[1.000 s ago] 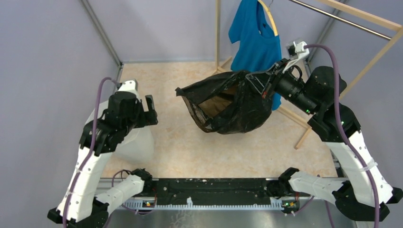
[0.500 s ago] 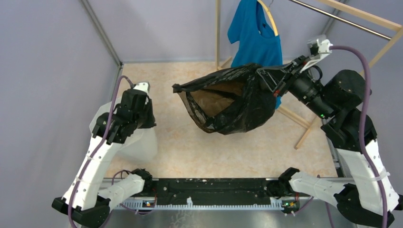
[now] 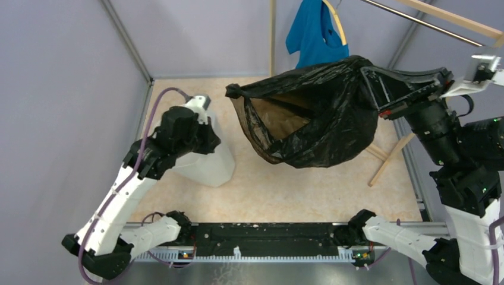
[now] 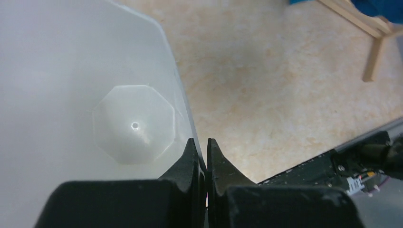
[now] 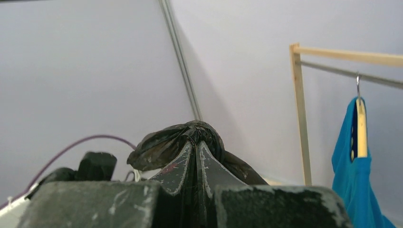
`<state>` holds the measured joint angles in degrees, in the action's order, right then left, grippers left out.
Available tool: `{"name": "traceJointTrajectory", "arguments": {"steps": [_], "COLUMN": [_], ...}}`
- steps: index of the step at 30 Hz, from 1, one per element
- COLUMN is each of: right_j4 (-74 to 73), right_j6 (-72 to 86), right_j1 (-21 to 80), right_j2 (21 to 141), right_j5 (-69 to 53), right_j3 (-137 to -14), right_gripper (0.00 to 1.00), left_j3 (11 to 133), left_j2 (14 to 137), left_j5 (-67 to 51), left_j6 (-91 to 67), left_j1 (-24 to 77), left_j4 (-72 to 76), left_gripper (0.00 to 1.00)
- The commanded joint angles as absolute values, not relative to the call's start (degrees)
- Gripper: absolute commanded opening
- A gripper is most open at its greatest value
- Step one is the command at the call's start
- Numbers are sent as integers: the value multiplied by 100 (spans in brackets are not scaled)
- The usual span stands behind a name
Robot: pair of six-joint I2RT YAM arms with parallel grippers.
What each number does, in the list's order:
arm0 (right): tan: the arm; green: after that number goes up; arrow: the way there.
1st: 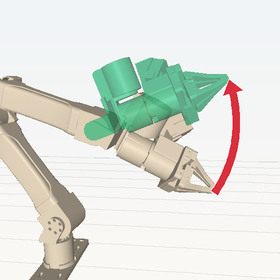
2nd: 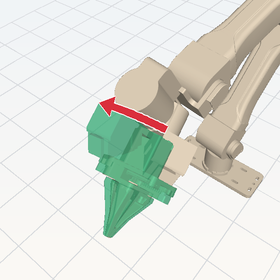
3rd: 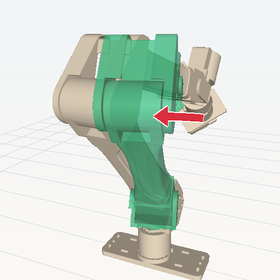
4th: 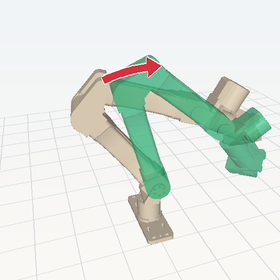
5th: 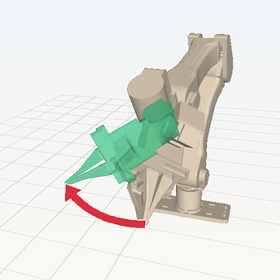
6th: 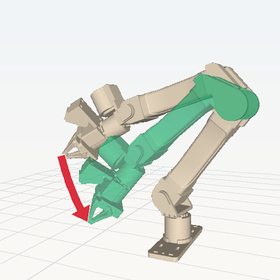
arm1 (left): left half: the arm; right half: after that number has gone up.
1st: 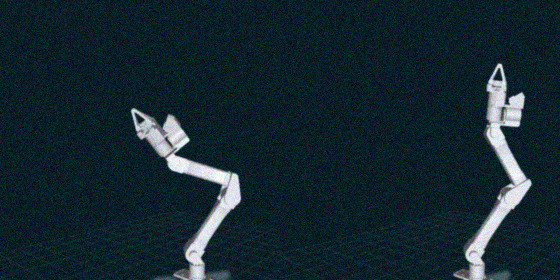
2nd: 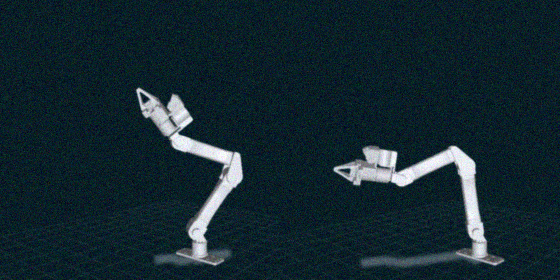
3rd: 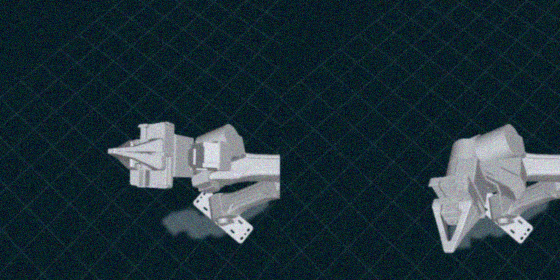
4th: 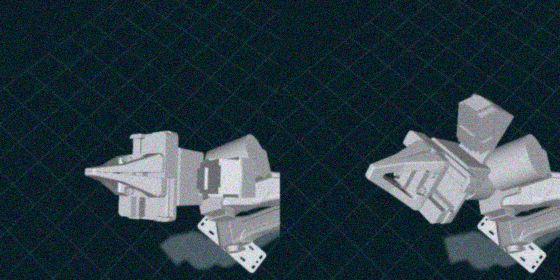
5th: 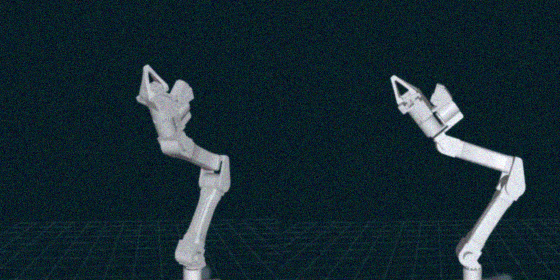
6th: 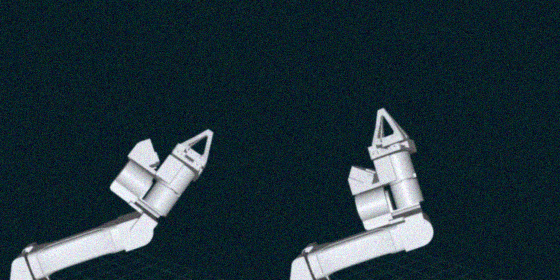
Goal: Put the trash bags into the trash bin
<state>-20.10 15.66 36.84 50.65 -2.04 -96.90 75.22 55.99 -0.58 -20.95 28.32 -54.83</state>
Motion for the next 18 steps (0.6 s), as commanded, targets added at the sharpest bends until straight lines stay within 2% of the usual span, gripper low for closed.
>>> {"name": "traceJointTrajectory", "arguments": {"steps": [1, 5, 12, 16, 18], "right_j4": [-1062, -941, -925, -1014, -1042], "right_j6": [1650, 1646, 1515, 1396, 1358], "right_j1": [3665, 3664, 3663, 3664, 3665], "right_j2": [4967, 5006, 5002, 4963, 4937], "right_j5": [-19, 130, 356, 430, 469], "right_j3": [-9826, -9930, -10108, -10145, -10128], "right_gripper": [0, 0, 0, 0, 0], "left_j3": [7750, 7851, 8024, 7980, 7955], "left_j2": [6079, 6575, 7226, 7130, 6933], "left_j5": [223, 561, 770, 739, 755], "left_j6": [-2891, -3057, -3035, -2871, -2764], "left_j1": [4323, 5334, 5908, 5923, 5923], "left_j4": [-4375, -3804, -3369, -3297, -3270], "left_gripper": [0, 0, 0, 33, 45]}}
